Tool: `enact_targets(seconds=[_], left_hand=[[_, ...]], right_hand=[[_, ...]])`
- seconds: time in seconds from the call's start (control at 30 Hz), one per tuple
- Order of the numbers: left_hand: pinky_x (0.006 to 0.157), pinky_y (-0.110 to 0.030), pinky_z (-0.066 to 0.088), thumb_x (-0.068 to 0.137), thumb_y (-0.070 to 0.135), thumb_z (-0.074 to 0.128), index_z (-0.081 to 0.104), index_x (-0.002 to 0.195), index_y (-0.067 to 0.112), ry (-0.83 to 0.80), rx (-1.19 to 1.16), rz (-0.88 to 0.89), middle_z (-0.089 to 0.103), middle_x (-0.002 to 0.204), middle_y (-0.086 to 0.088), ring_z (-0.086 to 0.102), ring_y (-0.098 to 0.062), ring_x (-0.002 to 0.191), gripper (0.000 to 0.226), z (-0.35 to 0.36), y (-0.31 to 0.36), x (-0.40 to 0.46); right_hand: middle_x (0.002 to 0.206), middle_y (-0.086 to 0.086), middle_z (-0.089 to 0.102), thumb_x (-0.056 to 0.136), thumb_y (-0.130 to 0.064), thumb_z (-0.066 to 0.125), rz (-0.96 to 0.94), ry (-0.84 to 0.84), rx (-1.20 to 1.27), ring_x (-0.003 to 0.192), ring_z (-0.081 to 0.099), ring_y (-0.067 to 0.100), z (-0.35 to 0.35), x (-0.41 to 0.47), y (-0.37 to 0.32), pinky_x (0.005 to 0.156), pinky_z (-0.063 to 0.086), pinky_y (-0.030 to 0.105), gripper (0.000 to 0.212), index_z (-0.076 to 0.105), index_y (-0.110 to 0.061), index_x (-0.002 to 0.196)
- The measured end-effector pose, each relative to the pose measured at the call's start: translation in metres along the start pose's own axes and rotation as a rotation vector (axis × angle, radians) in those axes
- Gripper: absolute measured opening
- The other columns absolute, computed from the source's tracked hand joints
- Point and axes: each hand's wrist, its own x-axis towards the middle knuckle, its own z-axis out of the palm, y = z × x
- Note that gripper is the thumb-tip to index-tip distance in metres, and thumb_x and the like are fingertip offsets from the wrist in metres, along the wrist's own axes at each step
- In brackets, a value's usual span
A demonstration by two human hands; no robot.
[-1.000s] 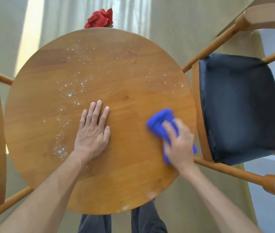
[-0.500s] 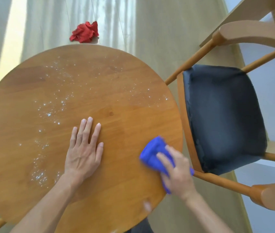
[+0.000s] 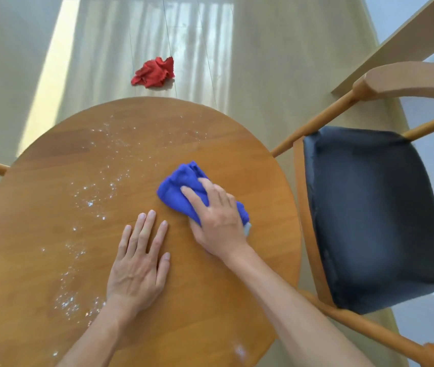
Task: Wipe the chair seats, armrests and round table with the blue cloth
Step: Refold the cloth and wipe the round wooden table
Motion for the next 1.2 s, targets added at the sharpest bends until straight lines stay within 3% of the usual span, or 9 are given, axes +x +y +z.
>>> enact_targets(seconds=[0.07, 0.2, 0.3, 0.5, 0.63, 0.77, 0.93, 1.07, 1.2], left_hand=[[0.117, -0.051, 0.019, 0.094, 0.033, 0.033, 0.035, 0.147, 0.009, 0.000, -0.007, 0.002, 0.018, 0.159, -0.013, 0.018, -0.029, 0.147, 0.058, -0.001, 0.002, 0.003], [0.115, -0.052, 0.021, 0.094, 0.033, 0.033, 0.035, 0.147, 0.009, 0.002, -0.018, -0.003, 0.020, 0.159, -0.015, 0.019, -0.030, 0.147, 0.058, -0.003, 0.007, 0.004], [0.115, -0.052, 0.022, 0.093, 0.033, 0.034, 0.037, 0.147, 0.009, 0.010, -0.052, -0.005, 0.021, 0.158, -0.016, 0.020, -0.031, 0.146, 0.058, -0.001, 0.006, 0.004], [0.114, -0.049, 0.024, 0.092, 0.029, 0.039, 0.048, 0.139, 0.005, 0.014, -0.228, -0.044, 0.033, 0.153, -0.016, 0.026, -0.028, 0.144, 0.054, -0.014, 0.002, 0.005], [0.108, -0.050, 0.033, 0.090, 0.027, 0.040, 0.054, 0.125, 0.002, 0.223, -0.495, -0.299, 0.044, 0.137, -0.016, 0.037, -0.031, 0.133, 0.045, -0.043, 0.004, 0.026], [0.110, -0.050, 0.027, 0.088, 0.037, 0.045, 0.046, 0.134, 0.010, 0.276, -0.425, -0.431, 0.033, 0.144, -0.020, 0.030, -0.039, 0.135, 0.053, -0.072, 0.011, 0.106], [0.118, -0.050, 0.008, 0.087, 0.049, 0.048, 0.019, 0.151, 0.024, -0.010, -0.277, -0.566, -0.010, 0.159, -0.018, -0.008, -0.036, 0.146, 0.075, -0.051, 0.021, 0.173], [0.117, -0.048, 0.018, 0.082, 0.033, 0.054, 0.033, 0.147, 0.014, 0.096, -0.229, -0.454, 0.005, 0.159, -0.022, 0.001, -0.041, 0.146, 0.071, -0.036, 0.030, 0.175], [0.116, -0.050, 0.022, 0.081, 0.028, 0.057, 0.045, 0.141, 0.013, 0.113, -0.202, -0.100, 0.019, 0.156, -0.022, 0.011, -0.041, 0.146, 0.063, -0.029, 0.051, 0.194]], right_hand=[[0.131, 0.019, 0.055, 0.079, -0.021, 0.064, 0.021, 0.004, -0.059, 0.112, 0.058, 0.037, -0.016, -0.021, 0.047, 0.087, 0.047, 0.043, 0.048, 0.062, -0.016, 0.127], [0.132, 0.023, 0.051, 0.083, -0.017, 0.063, 0.625, 0.127, -0.108, 0.111, 0.054, 0.042, -0.024, 0.001, 0.077, 0.088, 0.042, 0.049, 0.047, 0.058, -0.010, 0.129], [0.141, 0.025, 0.041, 0.086, -0.026, 0.054, 0.814, 0.156, -0.097, 0.118, 0.045, 0.043, -0.008, 0.076, 0.042, 0.091, 0.033, 0.049, 0.054, 0.047, -0.010, 0.138], [0.152, 0.019, 0.027, 0.087, -0.041, 0.044, 0.441, -0.126, 0.146, 0.132, 0.029, 0.036, 0.024, 0.108, -0.079, 0.106, 0.022, 0.045, 0.065, 0.033, -0.018, 0.148], [0.148, 0.000, 0.043, 0.087, -0.030, 0.031, 0.466, -0.027, 0.574, 0.135, 0.036, 0.017, -0.005, 0.085, -0.036, 0.108, 0.022, 0.028, 0.058, 0.045, -0.020, 0.142], [0.156, 0.006, 0.030, 0.095, -0.024, 0.037, 0.482, -0.030, 0.131, 0.145, 0.022, 0.022, -0.011, 0.046, 0.028, 0.116, 0.014, 0.040, 0.050, 0.044, -0.016, 0.143], [0.156, 0.011, 0.028, 0.094, -0.032, 0.030, 0.360, -0.012, -0.064, 0.146, 0.022, 0.027, 0.009, 0.025, 0.038, 0.119, 0.017, 0.047, 0.055, 0.039, -0.013, 0.145], [0.153, 0.012, 0.035, 0.095, -0.025, 0.031, 0.375, 0.062, -0.017, 0.144, 0.028, 0.026, 0.013, 0.023, 0.039, 0.118, 0.021, 0.046, 0.050, 0.046, -0.007, 0.140], [0.148, 0.014, 0.041, 0.096, -0.017, 0.032, 0.396, 0.143, 0.087, 0.141, 0.032, 0.026, 0.012, 0.021, 0.040, 0.115, 0.027, 0.049, 0.046, 0.050, 0.000, 0.134]])
